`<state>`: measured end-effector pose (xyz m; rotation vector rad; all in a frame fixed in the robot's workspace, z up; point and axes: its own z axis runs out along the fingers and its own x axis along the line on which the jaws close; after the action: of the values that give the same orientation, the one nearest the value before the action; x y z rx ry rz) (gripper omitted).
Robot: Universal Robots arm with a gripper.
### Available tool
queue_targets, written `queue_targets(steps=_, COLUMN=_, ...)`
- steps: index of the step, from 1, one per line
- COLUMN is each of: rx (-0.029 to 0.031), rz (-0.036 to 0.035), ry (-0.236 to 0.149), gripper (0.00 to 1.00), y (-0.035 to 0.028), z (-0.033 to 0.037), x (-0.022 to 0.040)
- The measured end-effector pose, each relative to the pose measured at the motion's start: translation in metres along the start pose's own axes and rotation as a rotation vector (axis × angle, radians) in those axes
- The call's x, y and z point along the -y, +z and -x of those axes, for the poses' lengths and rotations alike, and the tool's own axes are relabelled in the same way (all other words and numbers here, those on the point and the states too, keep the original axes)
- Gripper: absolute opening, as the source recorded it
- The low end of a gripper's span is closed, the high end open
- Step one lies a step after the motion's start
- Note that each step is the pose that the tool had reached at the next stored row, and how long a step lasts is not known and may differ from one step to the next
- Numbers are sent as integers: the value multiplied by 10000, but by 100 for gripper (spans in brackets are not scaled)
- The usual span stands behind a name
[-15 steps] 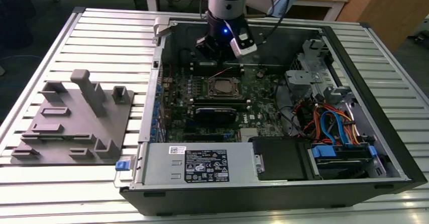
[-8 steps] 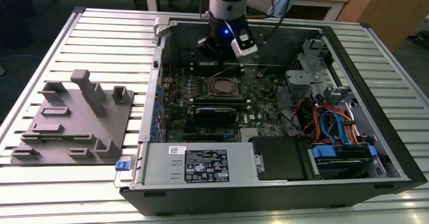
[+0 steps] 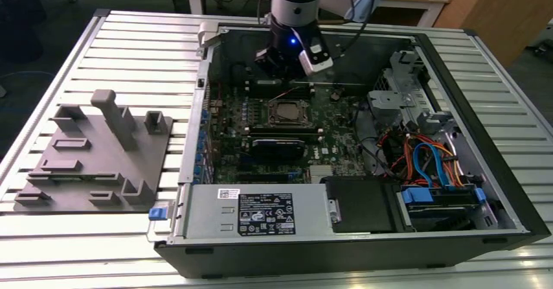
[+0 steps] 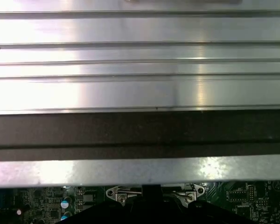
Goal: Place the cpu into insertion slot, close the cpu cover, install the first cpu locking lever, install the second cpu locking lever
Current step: 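Install the first cpu locking lever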
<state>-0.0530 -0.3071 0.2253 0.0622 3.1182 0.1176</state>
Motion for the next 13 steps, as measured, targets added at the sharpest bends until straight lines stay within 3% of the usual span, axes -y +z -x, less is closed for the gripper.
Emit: queue_targets(steps=13, rx=3, rz=-3, ry=61, gripper=10, y=20, z=54, x=-3)
